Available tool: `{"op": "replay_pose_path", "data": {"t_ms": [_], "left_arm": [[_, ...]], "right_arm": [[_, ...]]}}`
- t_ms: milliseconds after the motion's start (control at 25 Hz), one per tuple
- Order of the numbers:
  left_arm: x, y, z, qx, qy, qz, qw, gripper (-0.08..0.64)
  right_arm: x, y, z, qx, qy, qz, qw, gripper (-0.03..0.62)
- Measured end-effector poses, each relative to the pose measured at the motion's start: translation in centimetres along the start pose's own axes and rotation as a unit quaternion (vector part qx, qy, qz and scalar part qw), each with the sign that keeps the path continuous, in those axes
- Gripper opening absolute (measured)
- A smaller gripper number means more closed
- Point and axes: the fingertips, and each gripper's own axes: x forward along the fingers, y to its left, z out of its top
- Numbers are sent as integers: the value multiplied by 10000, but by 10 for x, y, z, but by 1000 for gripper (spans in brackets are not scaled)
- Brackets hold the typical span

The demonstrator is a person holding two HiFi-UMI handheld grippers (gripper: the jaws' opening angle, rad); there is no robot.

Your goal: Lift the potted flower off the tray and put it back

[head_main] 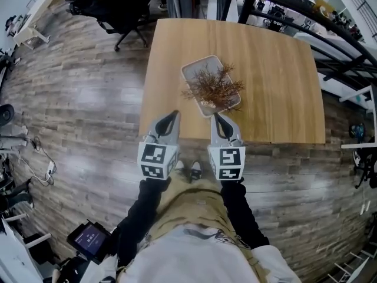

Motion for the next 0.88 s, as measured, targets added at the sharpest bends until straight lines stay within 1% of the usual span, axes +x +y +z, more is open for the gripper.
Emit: {"op": "replay_pose_path", "data": {"t_ms": [160,360,640,880], "left_arm": [[-3,2,36,134,-408,-65,9991,2],[-7,8,54,241,-599,-184,9977,2],[-1,9,84,399,-912,-439,9941,2],[7,4,101,511,-1088,-629,9908,2]], "right_arm": [[-9,-3,47,-43,-472,-162,9987,3],[-16,4,78,-136,-727,-282,9969,3],[-21,-3,107,-239,-1004,-518,9933,3],[-20,-9,118,-265,-1133,-617,9913,3]]}}
